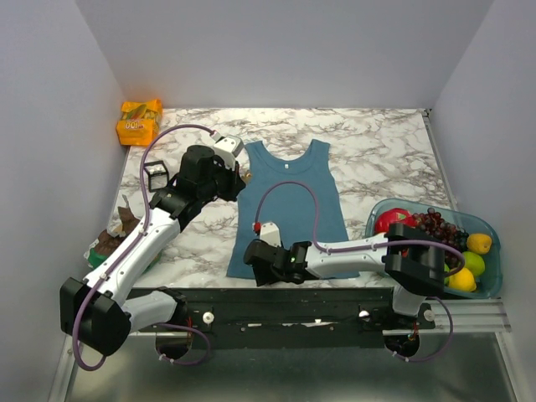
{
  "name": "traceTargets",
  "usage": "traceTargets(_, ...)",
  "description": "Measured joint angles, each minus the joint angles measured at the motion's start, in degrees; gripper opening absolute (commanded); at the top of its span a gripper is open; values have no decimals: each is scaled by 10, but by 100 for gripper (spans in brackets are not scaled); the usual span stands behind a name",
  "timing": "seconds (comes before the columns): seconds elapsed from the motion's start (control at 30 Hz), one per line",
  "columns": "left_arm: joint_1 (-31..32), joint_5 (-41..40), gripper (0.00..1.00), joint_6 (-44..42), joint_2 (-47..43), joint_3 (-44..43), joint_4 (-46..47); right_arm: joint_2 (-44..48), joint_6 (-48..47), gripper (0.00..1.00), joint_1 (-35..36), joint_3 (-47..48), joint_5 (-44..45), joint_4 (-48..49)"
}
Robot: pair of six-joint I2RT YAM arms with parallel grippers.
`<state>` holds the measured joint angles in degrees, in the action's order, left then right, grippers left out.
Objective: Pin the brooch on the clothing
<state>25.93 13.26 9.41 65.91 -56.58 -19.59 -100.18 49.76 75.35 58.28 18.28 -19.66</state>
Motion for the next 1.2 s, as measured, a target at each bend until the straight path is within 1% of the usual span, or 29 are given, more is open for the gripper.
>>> traceTargets(0.1, 0, -7, 0, 0, 0, 0, 0, 6, 5, 69, 1, 0, -6, -8)
traceTargets(0.2, 1, -23, 0, -4, 4, -4, -9, 39, 9, 74, 3, -5, 1, -33)
traceTargets(0.3, 12, -57, 0, -12, 28, -29, -30, 124, -5, 74, -7, -16, 22, -50)
traceTargets(0.33, 16, -68, 0, -15, 37, -39, -37, 160, -16, 74, -21, -19, 26, -50)
traceTargets(0.4, 30, -100, 0, -24, 67, -70, -56, 236, -42, 74, -66, -27, 33, -39)
traceTargets(0.47, 39, -124, 0, -30, 93, -98, -71, 303, -75, 74, -134, -38, 36, -17)
traceTargets(0.53, 52, -154, 0, -39, 126, -131, -93, 351, -106, 75, -206, -55, 33, 14)
traceTargets(0.6, 61, -177, 0, -44, 154, -155, -110, 377, -136, 75, -272, -70, 17, 44)
traceTargets(0.67, 71, -195, 0, -49, 189, -182, -125, 377, -159, 74, -327, -75, -3, 64)
traceTargets(0.73, 83, -208, 0, -51, 224, -206, -138, 357, -179, 71, -375, -76, -29, 88)
traceTargets(0.87, 119, -259, 0, -57, 299, -260, -175, 284, -209, 66, -441, -70, -74, 119)
traceTargets(1.0, 155, -296, 0, -64, 379, -336, -211, 210, -238, 64, -454, -56, -86, 119)
traceTargets(1.07, 165, -299, 0, -64, 414, -367, -221, 195, -244, 63, -453, -55, -94, 120)
traceTargets(1.2, 169, -299, 0, -62, 458, -398, -235, 191, -246, 64, -453, -58, -115, 137)
